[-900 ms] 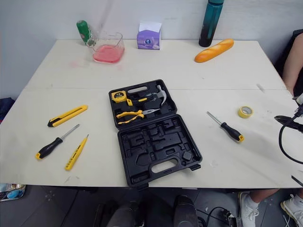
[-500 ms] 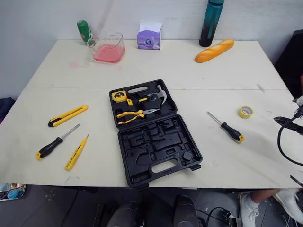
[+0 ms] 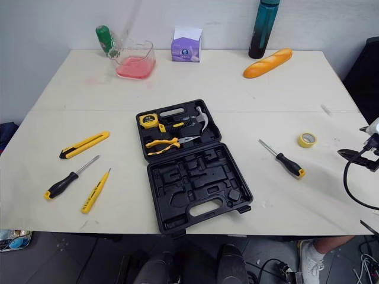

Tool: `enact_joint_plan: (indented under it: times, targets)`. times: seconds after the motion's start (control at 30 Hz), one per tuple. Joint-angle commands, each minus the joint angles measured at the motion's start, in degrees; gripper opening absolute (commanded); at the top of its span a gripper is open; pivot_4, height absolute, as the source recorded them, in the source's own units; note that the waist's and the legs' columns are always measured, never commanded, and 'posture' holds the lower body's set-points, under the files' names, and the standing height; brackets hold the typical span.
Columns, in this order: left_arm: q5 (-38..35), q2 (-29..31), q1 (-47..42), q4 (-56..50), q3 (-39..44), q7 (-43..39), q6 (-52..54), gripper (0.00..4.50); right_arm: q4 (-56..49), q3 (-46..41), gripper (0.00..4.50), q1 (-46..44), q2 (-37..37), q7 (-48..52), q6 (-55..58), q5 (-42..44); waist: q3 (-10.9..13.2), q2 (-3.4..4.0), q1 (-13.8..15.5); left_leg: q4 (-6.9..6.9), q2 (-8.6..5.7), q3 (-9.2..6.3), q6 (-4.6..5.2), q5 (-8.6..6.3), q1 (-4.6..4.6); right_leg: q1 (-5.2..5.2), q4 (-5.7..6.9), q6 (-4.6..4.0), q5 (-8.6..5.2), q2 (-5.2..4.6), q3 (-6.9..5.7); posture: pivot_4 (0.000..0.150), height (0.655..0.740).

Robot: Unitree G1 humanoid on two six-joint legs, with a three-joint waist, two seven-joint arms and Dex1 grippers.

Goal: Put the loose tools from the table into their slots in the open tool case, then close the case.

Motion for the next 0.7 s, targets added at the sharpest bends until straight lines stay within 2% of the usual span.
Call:
enact_joint_plan:
  times: [0.03, 0.2, 0.4, 0.43, 0.53, 0.63, 0.67, 0.7]
  targets:
    - [-1.61, -0.65, 1.43, -3.02, 2.21, 0.42, 0.54, 4.46, -2.03, -1.38, 4.50, -1.06, -0.29, 2.11, -0.64, 1.81, 0.00, 0.00, -0.02, 0.00, 0.00, 0.00, 0.00, 0.00, 0.00, 0.00, 0.00, 0.00, 0.00, 0.00, 0.00, 0.150, 0.7400]
    - [-4.83, -4.06, 3.78, -17.21, 1.63, -0.89, 8.42, 4.46, -8.07, -1.36, 4.50, -2.87, 4.34, 9.44, 3.80, 5.49, 0.00, 0.00, -0.21, 0.04, 0.06, 0.02, 0.00, 0.00, 0.08, 0.06, 0.02, 0.00, 0.01, 0.03, 0.06, 0.150, 0.7400]
    - [-7.99, -9.29, 8.63, -39.39, 1.03, 1.43, 19.97, 4.46, -19.45, -0.28, 4.50, 0.48, 10.14, 12.94, 10.21, 8.24, 0.01, 0.01, 0.38, 0.15, 0.16, -0.07, -0.09, -0.07, -0.10, 0.03, -0.06, -0.01, 0.02, 0.17, 0.10, 0.150, 0.7400]
    - [-7.81, -10.18, 9.07, -42.87, 0.32, 2.33, 20.95, 4.22, -21.81, 0.12, 4.50, 1.06, 11.45, 13.22, 11.26, 8.72, 0.01, 0.01, 0.47, 0.16, 0.16, -0.11, -0.09, -0.07, -0.11, 0.03, -0.09, -0.01, 0.02, 0.18, 0.10, 0.150, 0.7400]
    - [-9.84, -12.93, 8.85, -52.29, -1.91, 4.98, 26.51, 3.08, -27.54, 1.25, 3.58, 2.14, 14.78, 13.16, 13.93, 9.51, 0.01, 0.01, 0.97, 0.38, 0.18, -0.15, -0.07, -0.10, -0.15, 0.10, -0.04, -0.01, 0.02, 0.23, 0.13, 0.150, 0.7400]
    - [-9.06, -15.16, 7.21, -57.62, -5.63, 7.98, 29.31, 1.62, -30.14, 2.66, 2.02, 2.29, 17.04, 12.13, 16.01, 9.00, 0.03, 0.06, 1.52, 0.52, 0.19, -0.17, -0.08, -0.11, -0.13, 0.12, 0.10, -0.01, 0.02, 0.23, 0.17, 0.150, 0.7400]
    - [-8.87, -16.01, 6.26, -59.65, -7.95, 9.30, 30.82, 1.05, -30.97, 3.62, 1.36, 2.26, 18.31, 11.63, 16.23, 8.49, 0.03, 0.06, 1.57, 0.52, 0.19, -0.17, -0.10, -0.11, -0.12, 0.11, 0.09, -0.01, 0.02, 0.23, 0.17, 0.150, 0.7400]
    - [-9.16, -16.95, 5.37, -61.49, -10.12, 10.15, 32.11, 0.63, -31.79, 4.51, 0.92, 2.26, 19.50, 11.34, 16.29, 8.14, 0.03, 0.06, 1.67, 0.52, 0.20, -0.18, -0.11, -0.12, -0.12, 0.11, 0.10, -0.02, 0.02, 0.25, 0.17, 0.150, 0.7400]
